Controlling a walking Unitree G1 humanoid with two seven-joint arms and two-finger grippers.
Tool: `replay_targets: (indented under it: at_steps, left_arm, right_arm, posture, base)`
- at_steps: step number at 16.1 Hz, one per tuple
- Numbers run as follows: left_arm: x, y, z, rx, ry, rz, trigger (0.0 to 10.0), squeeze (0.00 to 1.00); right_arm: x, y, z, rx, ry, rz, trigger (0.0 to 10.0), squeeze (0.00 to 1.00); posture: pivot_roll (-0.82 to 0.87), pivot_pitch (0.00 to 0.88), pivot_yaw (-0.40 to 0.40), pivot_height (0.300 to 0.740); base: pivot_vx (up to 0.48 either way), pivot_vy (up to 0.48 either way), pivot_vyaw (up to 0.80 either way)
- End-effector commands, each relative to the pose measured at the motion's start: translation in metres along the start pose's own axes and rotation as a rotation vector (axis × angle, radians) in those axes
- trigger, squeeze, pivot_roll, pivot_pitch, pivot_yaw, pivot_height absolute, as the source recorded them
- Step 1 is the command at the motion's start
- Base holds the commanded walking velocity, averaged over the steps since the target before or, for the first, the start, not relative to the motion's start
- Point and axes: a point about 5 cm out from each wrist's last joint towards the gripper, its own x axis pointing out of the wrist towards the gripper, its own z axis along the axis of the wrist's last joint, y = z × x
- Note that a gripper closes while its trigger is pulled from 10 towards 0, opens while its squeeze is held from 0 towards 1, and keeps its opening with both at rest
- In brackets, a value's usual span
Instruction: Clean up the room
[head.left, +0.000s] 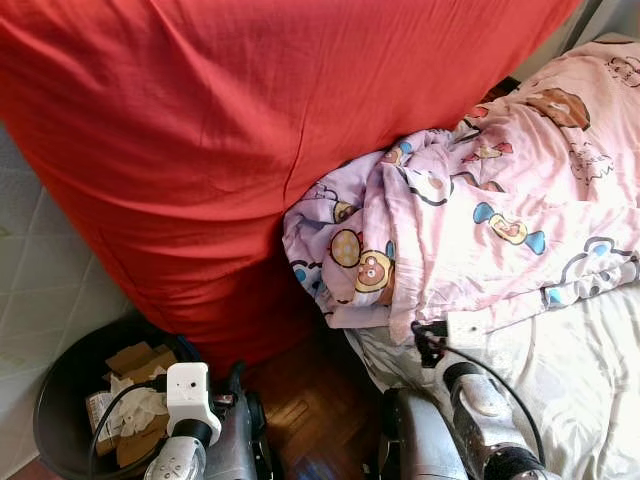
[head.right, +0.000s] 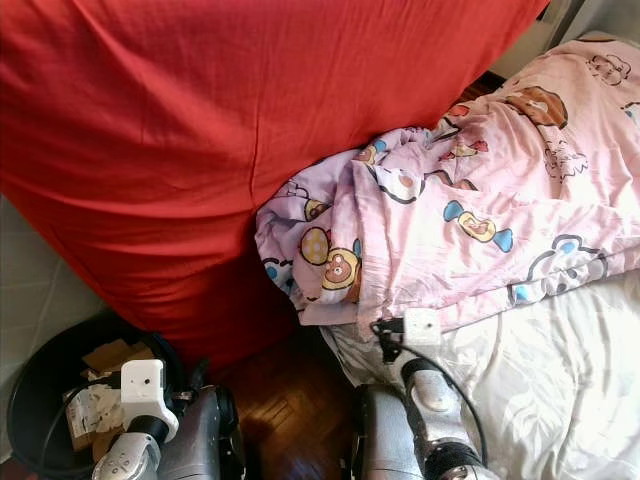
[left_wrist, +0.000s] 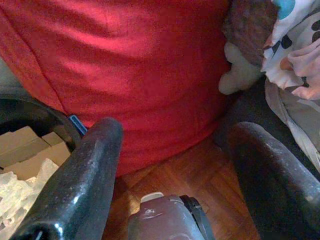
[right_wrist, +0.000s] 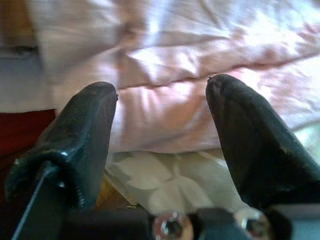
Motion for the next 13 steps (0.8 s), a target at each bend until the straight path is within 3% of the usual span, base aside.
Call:
replay_targets:
  at_steps: [1, 2, 5, 13]
  left_arm:
    - [-0.006, -0.001, -0.011, 0.004, 0.049, -0.008, 10.0, 0.0]
    - [-0.006, -0.001, -0.011, 0.005, 0.048, -0.008, 10.0, 0.0]
    - [-0.006, -0.002, -0.011, 0.005, 0.05, -0.008, 10.0, 0.0]
    - [-0.007, -0.003, -0.012, 0.004, 0.051, -0.008, 10.0, 0.0]
  right_arm:
    - [-0.001, 0.0, -0.007, 0.071, 0.034, -0.037, 10.0, 0.0]
    - [-0.001, -0.002, -0.01, 0.213, 0.063, -0.112, 10.0, 0.0]
    - [-0.002, -0.001, -0.017, 0.348, 0.114, -0.165, 10.0, 0.0]
    - [0.006, 0.015, -0.008, 0.416, 0.137, -0.053, 10.0, 0.0]
  posture:
    - [0.02, 0.225, -0.023, 0.584]
    - [0.02, 0.225, -0.023, 0.584]
    - [0.02, 0.223, -0.023, 0.584]
    - [0.02, 0.223, -0.026, 0.584]
  base:
    - [0.0, 0.0, 0.0]
    - [0.0, 0.0, 0.0]
    - [0.0, 0.0, 0.0]
    - [0.0, 0.0, 0.0]
